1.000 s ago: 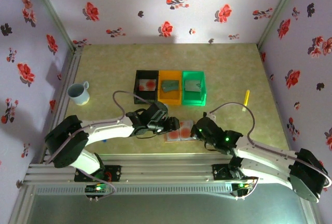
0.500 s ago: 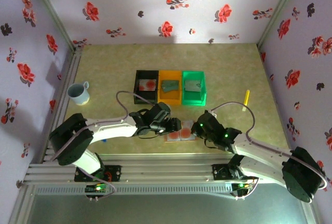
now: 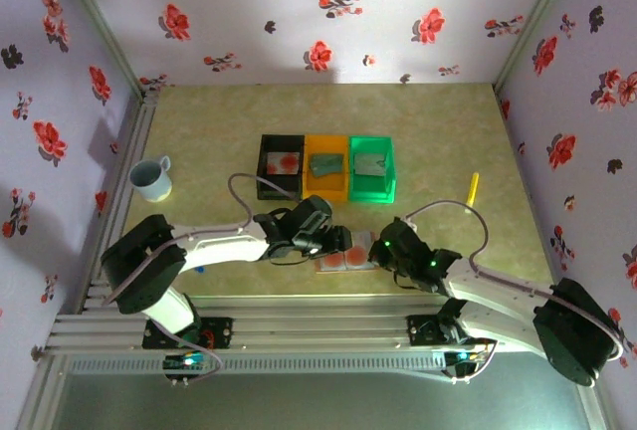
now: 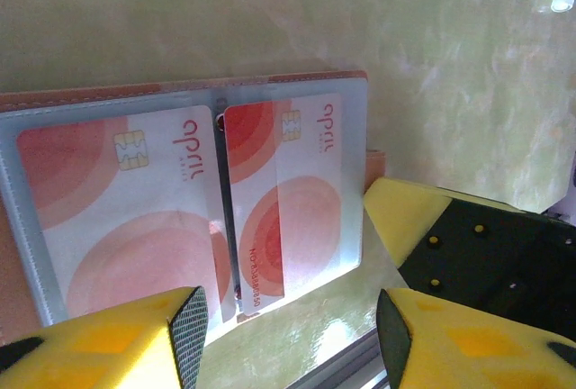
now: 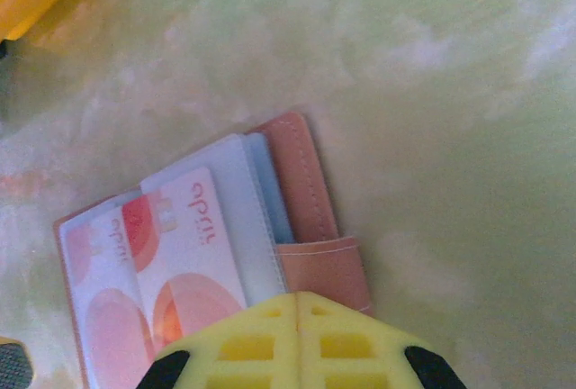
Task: Take the credit cards out of the card holder
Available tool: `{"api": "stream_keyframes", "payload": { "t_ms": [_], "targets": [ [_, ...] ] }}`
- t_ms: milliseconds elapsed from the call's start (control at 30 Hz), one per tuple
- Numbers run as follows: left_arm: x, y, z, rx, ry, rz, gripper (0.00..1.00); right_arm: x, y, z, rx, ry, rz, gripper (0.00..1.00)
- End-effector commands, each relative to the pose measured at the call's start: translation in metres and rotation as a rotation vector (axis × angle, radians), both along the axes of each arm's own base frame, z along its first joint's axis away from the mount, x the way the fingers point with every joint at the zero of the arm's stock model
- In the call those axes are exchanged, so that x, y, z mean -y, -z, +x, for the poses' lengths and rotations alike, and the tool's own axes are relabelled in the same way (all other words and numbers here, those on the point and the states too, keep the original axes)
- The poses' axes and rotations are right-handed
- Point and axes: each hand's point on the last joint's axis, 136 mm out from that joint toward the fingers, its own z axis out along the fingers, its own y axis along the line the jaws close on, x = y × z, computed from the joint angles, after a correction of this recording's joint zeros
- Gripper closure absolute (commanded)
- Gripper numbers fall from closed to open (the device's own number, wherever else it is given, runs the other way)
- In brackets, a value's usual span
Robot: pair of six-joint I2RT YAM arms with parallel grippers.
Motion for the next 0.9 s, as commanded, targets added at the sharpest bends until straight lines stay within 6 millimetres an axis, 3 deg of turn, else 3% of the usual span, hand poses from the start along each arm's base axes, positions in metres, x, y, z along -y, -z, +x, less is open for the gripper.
{"api": "stream_keyframes", "payload": {
  "t_ms": [0,233,500,867],
  "targets": [
    [0.010,-0.006,0.002,-0.001,-0.003,-0.020,0.46,0.007,0.009,-0.002,-0.014,0.014,-0.012,1.00],
    [0.014,-0.004,0.001,-0.005,0.005,-0.019,0.47,0.012,0.012,-0.005,-0.024,0.022,-0.013,1.00],
    [0.015,-0.003,0.001,-0.006,0.009,-0.015,0.47,0.018,-0.020,0.003,0.057,0.046,-0.002,1.00],
    [0.013,-0.001,0.000,-0.009,0.007,-0.011,0.48,-0.003,-0.017,0.007,0.020,-0.006,0.030,1.00]
  ]
}}
